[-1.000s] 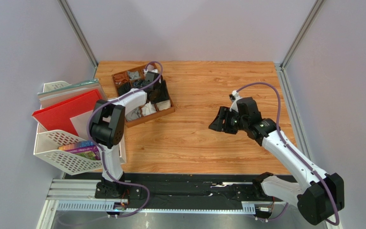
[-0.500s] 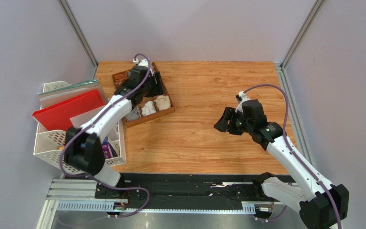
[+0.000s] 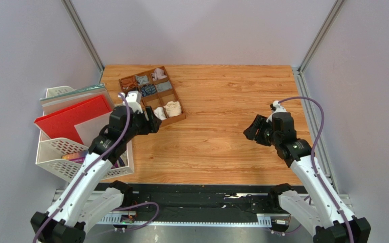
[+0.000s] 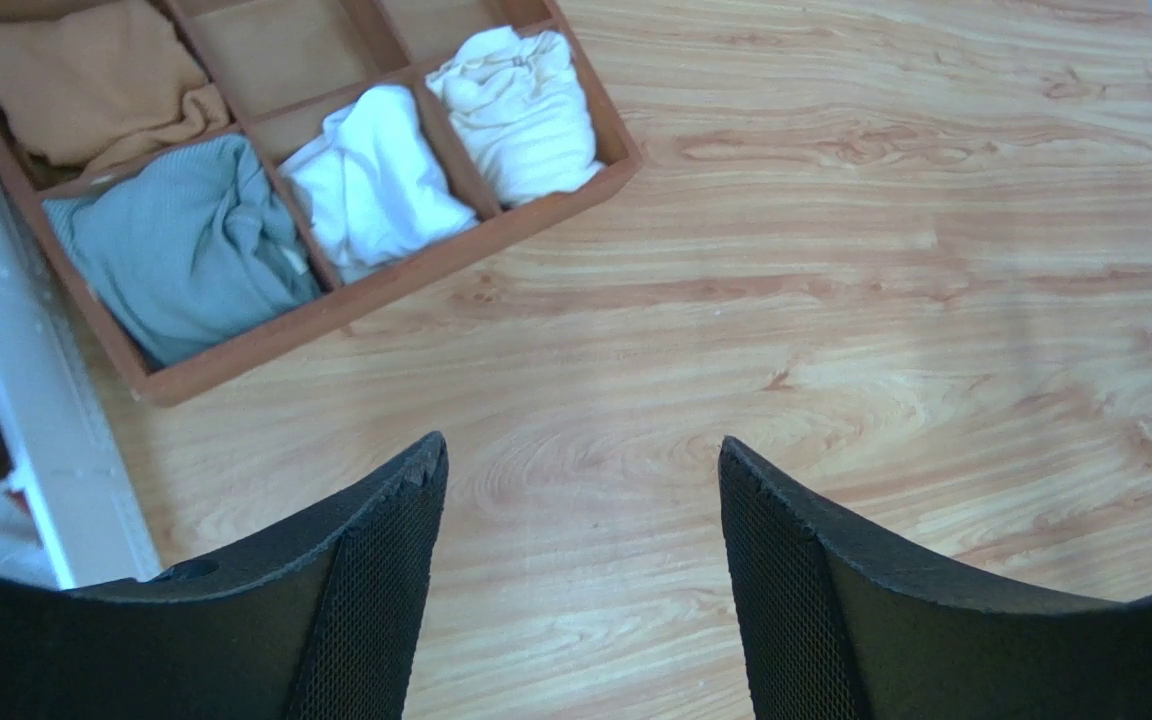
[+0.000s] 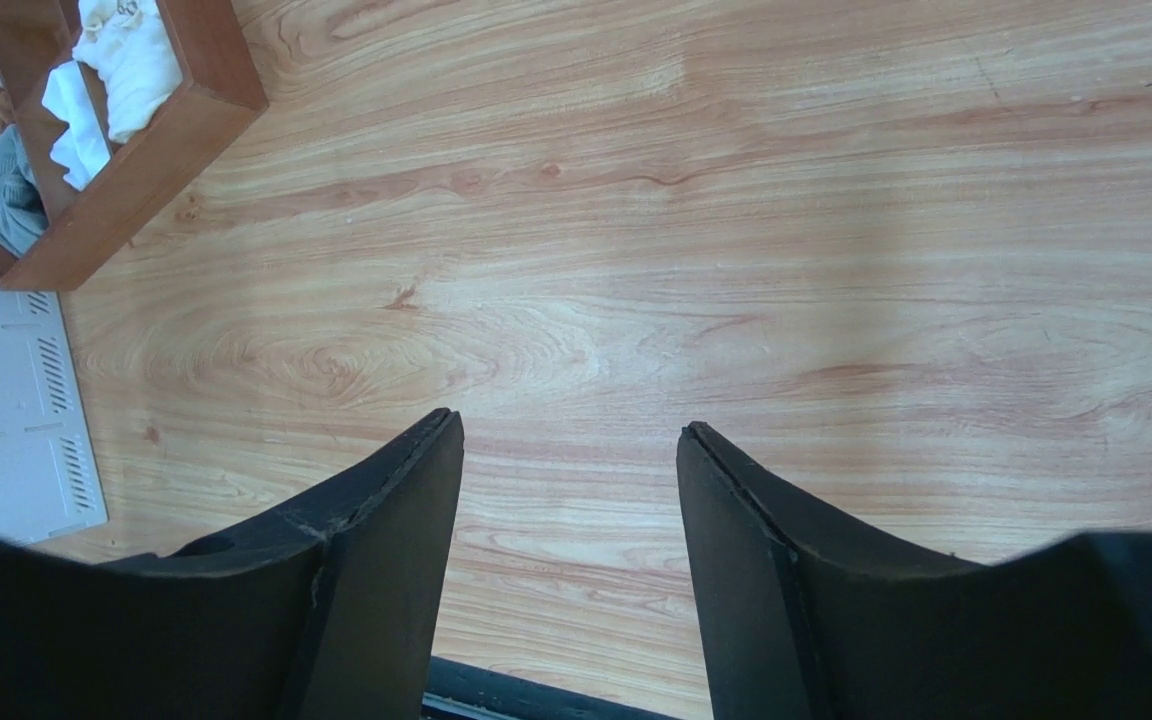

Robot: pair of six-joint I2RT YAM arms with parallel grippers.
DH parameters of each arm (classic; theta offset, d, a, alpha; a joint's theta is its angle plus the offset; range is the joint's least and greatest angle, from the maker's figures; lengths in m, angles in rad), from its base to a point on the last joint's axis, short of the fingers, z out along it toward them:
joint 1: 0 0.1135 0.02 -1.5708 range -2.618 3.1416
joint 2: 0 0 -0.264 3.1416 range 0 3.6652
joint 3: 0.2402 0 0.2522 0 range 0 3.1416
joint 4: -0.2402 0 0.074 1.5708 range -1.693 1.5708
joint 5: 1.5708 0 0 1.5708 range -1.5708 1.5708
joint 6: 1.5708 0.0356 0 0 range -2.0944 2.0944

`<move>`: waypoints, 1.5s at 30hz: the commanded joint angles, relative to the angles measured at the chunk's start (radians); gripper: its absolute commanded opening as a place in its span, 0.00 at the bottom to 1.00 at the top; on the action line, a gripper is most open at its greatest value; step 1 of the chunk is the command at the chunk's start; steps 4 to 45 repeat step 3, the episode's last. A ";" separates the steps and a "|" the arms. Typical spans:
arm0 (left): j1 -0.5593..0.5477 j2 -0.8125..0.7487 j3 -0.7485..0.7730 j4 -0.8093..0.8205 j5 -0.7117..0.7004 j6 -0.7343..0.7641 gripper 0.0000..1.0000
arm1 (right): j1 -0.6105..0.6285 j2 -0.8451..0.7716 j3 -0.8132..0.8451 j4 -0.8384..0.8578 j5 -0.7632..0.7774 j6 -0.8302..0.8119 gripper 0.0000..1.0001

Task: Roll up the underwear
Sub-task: Reset both arms

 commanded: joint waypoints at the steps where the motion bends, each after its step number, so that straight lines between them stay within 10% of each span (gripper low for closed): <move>1: -0.003 -0.074 -0.020 -0.063 -0.021 0.018 0.72 | -0.006 -0.042 -0.019 -0.010 0.037 -0.028 0.59; 45: -0.003 -0.091 -0.023 -0.084 -0.028 0.012 0.72 | -0.006 -0.049 -0.024 -0.016 0.059 -0.031 0.59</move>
